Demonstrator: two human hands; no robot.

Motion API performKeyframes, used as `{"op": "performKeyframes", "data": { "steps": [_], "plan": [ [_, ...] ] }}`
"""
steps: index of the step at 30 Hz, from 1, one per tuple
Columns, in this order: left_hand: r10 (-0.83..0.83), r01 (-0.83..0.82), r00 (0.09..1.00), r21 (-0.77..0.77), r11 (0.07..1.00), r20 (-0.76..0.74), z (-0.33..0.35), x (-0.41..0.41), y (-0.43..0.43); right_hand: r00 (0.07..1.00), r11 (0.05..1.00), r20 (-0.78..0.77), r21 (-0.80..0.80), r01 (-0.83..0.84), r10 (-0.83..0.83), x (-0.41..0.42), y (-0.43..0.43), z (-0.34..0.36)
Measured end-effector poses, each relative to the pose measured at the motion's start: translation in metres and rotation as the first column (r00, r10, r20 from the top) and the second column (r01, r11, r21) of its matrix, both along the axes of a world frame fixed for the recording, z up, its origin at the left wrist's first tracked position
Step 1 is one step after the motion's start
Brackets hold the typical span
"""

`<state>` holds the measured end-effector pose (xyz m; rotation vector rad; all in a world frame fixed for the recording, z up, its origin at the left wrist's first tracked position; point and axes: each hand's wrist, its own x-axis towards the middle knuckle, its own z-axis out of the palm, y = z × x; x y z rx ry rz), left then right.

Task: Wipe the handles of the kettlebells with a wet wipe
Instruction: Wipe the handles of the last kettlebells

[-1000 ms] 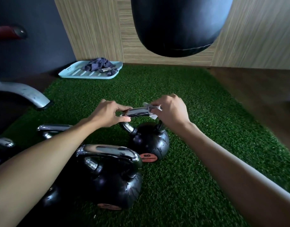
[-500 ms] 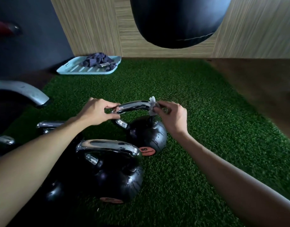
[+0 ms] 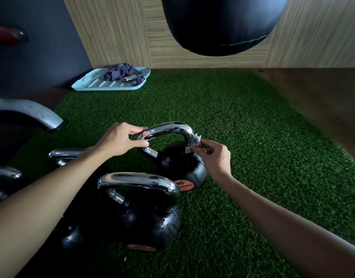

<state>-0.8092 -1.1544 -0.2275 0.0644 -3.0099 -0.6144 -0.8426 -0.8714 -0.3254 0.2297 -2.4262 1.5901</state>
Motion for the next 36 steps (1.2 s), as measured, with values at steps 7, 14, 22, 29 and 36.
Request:
{"op": "performKeyframes", "data": {
  "steps": [7,14,22,29,36],
  "plan": [
    [-0.102,0.091,0.993,-0.153,0.984,-0.066,0.014,-0.019,0.041,1.000,0.983,-0.020,-0.185,-0.019,0.016,-0.012,0.048,0.044],
    [-0.159,0.149,0.987,-0.283,0.948,-0.013,0.031,-0.035,0.079,0.993,0.994,-0.115,-0.108,-0.024,0.011,-0.009,0.069,0.077],
    [-0.090,0.000,0.983,0.489,0.872,0.160,0.052,-0.021,0.081,0.961,0.987,-0.228,0.023,-0.157,0.158,0.001,0.020,0.095],
    [-0.194,0.057,0.963,0.563,0.825,0.188,0.055,-0.023,0.078,0.952,0.983,-0.251,-0.005,-0.182,0.175,-0.005,-0.014,0.103],
    [-0.052,0.084,0.992,0.286,0.954,-0.116,0.053,-0.018,0.056,0.955,0.698,-0.209,0.716,0.001,0.213,-0.022,0.003,0.106]
  ]
}}
